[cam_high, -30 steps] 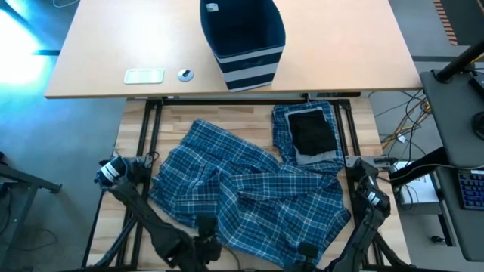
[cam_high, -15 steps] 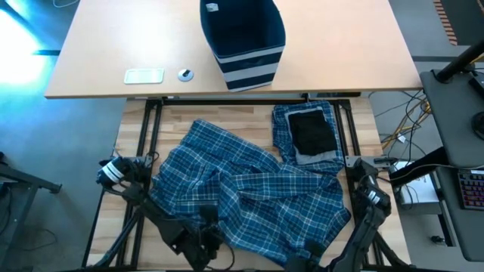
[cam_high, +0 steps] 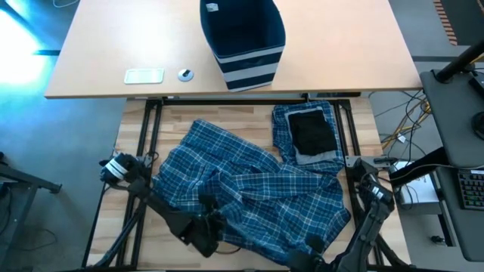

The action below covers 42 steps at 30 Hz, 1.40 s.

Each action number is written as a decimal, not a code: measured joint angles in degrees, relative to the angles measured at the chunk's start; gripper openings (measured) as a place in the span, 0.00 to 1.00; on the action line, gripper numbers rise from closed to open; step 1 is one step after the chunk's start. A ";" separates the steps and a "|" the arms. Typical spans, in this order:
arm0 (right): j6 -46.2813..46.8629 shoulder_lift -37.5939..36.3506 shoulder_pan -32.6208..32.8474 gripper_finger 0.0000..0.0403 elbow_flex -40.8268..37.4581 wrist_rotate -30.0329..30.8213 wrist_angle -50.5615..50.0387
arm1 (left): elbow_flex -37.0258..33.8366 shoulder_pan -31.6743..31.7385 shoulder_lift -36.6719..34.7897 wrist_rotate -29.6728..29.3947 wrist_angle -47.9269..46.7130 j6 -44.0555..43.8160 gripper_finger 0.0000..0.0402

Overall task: Fold Laundry from Bin
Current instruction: Fold the blue patterned long sleeve

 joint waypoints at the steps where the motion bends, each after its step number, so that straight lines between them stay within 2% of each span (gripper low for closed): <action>1: 0.29 0.02 0.13 0.02 0.00 0.00 0.01 | 1.13 0.90 -0.03 0.56 -4.38 -1.92 0.31; 3: 0.30 0.02 0.34 0.02 0.00 -0.01 -0.03 | 3.62 2.43 -0.04 0.84 -11.86 -3.27 0.11; 4: 0.11 0.02 0.37 0.02 0.00 -0.04 -0.08 | 5.02 2.96 -0.20 1.09 -14.62 -3.07 0.05; 9: -0.40 0.04 0.63 0.02 0.00 -0.79 -0.20 | 13.97 2.67 -4.09 6.99 -25.30 4.61 0.01; 14: -3.09 0.09 1.28 0.02 -0.02 -6.42 -0.04 | 22.98 0.62 -9.37 22.84 -30.68 9.27 0.00; 21: -4.55 0.13 3.13 0.02 -0.70 -9.46 0.52 | 34.95 -2.84 -12.37 41.44 -36.04 5.19 0.00; 24: -4.57 0.37 3.71 0.02 -1.06 -9.48 1.07 | 41.67 -3.61 -11.33 46.66 -36.18 3.02 0.00; 29: -7.18 2.02 4.10 0.02 -1.40 -9.46 4.96 | 53.23 -3.81 -7.87 46.68 -37.85 1.35 0.00; 33: -5.94 3.10 4.10 0.02 -2.06 -9.19 5.15 | 56.82 -3.38 -3.95 40.46 -45.75 0.83 0.00; 35: -5.87 3.23 4.10 0.02 -2.51 -9.07 5.23 | 55.88 -3.96 -1.64 37.60 -49.77 0.30 0.00; 38: -6.07 3.23 4.10 0.02 -3.14 -8.98 5.16 | 51.39 -5.09 0.08 36.40 -53.59 -5.15 0.04; 42: -6.12 3.23 4.08 0.02 -3.32 -8.98 5.11 | 39.77 -6.80 -1.09 36.66 -47.49 -13.89 0.16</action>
